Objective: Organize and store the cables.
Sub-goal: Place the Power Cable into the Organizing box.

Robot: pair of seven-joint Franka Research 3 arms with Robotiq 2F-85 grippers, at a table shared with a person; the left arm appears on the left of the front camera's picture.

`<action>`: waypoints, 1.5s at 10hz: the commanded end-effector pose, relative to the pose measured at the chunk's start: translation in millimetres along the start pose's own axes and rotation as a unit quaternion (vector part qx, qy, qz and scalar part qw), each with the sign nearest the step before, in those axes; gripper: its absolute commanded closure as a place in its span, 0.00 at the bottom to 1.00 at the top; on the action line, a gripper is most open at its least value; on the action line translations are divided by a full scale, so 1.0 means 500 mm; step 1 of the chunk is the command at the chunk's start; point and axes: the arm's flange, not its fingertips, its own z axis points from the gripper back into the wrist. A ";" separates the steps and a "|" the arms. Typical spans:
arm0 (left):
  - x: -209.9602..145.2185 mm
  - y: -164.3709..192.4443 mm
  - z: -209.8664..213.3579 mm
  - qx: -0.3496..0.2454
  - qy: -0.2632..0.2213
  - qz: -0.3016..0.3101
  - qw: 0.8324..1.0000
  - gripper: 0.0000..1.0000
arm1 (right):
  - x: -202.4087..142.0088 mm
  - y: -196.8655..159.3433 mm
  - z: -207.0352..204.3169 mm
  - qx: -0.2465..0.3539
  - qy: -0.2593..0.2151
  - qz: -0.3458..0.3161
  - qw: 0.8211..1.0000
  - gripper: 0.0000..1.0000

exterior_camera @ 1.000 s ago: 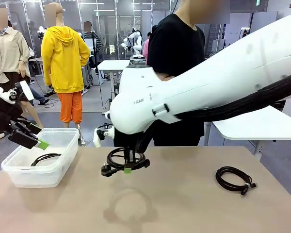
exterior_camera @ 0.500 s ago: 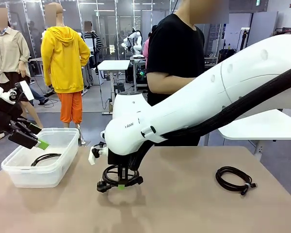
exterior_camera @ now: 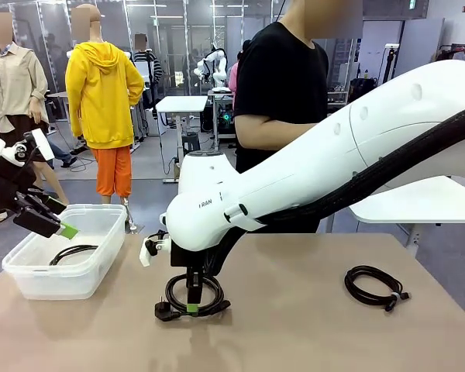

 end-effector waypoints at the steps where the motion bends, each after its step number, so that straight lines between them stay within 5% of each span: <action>1: 0.003 -0.002 0.001 0.008 0.003 0.005 1.000 0.00 | -0.028 0.023 0.023 0.011 -0.019 -0.021 1.000 0.05; 5: 0.042 -0.037 -0.001 0.009 0.015 -0.042 0.999 0.00 | -0.115 0.038 0.133 -0.007 -0.085 -0.048 0.995 0.00; 9: 0.142 -0.087 -0.073 -0.004 0.058 -0.087 0.994 0.00 | -0.370 0.109 0.281 -0.032 -0.166 -0.091 0.981 0.00; 15: 0.246 -0.174 -0.239 -0.035 0.164 -0.193 0.967 0.00 | -0.747 0.313 0.367 -0.135 -0.328 -0.185 0.917 0.00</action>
